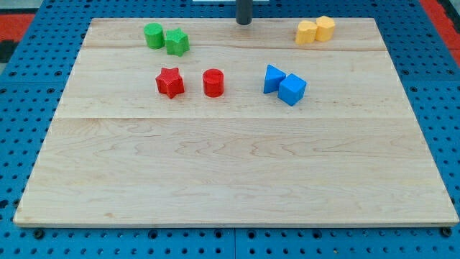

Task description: Make the yellow blocks and blue blocks in a vertical line

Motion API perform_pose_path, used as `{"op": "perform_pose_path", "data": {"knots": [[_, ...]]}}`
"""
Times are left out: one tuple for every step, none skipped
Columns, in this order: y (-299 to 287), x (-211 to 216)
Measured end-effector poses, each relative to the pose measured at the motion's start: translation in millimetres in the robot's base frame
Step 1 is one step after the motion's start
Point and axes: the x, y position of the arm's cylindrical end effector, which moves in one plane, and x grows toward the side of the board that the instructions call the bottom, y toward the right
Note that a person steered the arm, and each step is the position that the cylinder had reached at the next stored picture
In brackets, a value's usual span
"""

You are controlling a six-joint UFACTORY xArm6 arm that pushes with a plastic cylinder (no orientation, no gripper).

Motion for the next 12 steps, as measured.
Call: {"op": "perform_pose_path", "data": {"knots": [[65.2, -2.3], [107.6, -1.6], [130.1, 11.2], [122.9, 13.6], [134.0, 10.3], [153.9, -0.8], [169.0, 22.6], [153.9, 57.1], [121.5, 88.7], [135.2, 92.9], [180.6, 131.7], [156.2, 202.1]]}}
